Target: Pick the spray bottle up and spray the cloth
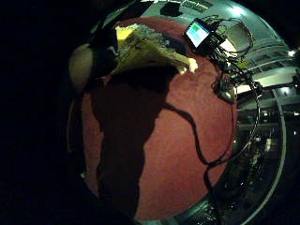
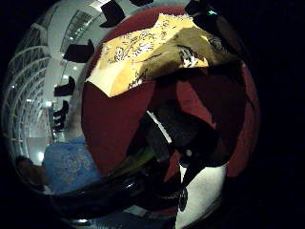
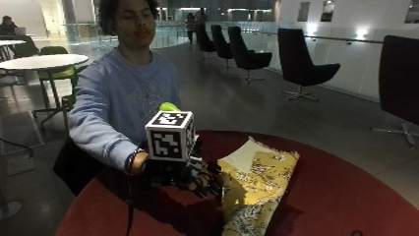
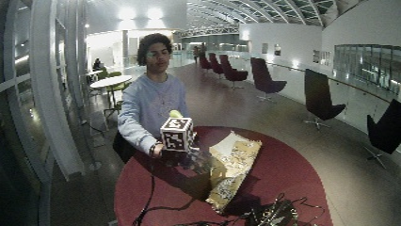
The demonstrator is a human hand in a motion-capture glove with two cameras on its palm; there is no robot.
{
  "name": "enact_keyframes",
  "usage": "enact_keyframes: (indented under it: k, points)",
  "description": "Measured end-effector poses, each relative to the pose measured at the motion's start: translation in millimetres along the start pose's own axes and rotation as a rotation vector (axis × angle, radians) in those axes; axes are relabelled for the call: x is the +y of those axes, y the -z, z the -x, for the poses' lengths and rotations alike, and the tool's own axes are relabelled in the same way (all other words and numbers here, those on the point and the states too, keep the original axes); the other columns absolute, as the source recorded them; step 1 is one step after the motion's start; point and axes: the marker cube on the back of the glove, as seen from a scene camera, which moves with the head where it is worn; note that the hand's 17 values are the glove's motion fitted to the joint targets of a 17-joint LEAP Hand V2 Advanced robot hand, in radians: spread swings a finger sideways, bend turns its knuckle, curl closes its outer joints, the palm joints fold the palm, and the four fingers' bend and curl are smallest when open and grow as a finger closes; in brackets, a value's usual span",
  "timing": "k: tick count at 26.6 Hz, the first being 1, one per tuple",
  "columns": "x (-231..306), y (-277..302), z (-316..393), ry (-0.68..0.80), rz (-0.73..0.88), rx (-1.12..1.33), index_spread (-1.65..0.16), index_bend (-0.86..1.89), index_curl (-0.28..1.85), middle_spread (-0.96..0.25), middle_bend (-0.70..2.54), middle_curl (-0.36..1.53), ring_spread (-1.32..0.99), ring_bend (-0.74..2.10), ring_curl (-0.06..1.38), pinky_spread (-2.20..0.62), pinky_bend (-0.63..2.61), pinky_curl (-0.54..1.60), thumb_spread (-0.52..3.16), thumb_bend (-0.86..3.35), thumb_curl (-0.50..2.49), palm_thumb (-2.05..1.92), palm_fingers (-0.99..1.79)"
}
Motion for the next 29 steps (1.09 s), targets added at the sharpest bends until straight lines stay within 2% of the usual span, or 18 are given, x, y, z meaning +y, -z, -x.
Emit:
enact_keyframes:
  k: [12, 18, 29]
  points:
    - [94.0, -4.0, -29.4, -0.116, -0.045, -0.105, -0.39, 0.11, 0.20, -0.09, 0.33, 0.35, -0.09, 0.42, 0.29, 0.11, 0.36, 0.31, 1.18, 0.05, 0.21, 0.48, 0.62]
    - [128.2, -1.1, -21.2, -0.124, -0.163, -0.329, -0.40, 0.11, 0.20, -0.08, 0.32, 0.36, -0.09, 0.42, 0.30, 0.11, 0.36, 0.32, 1.18, 0.01, 0.22, 0.47, 0.62]
    - [139.1, -5.7, 39.5, -0.113, -0.294, -0.799, -0.40, 0.10, 0.20, -0.07, 0.29, 0.37, -0.05, 0.42, 0.31, 0.13, 0.38, 0.34, 1.16, -0.02, 0.24, 0.47, 0.58]
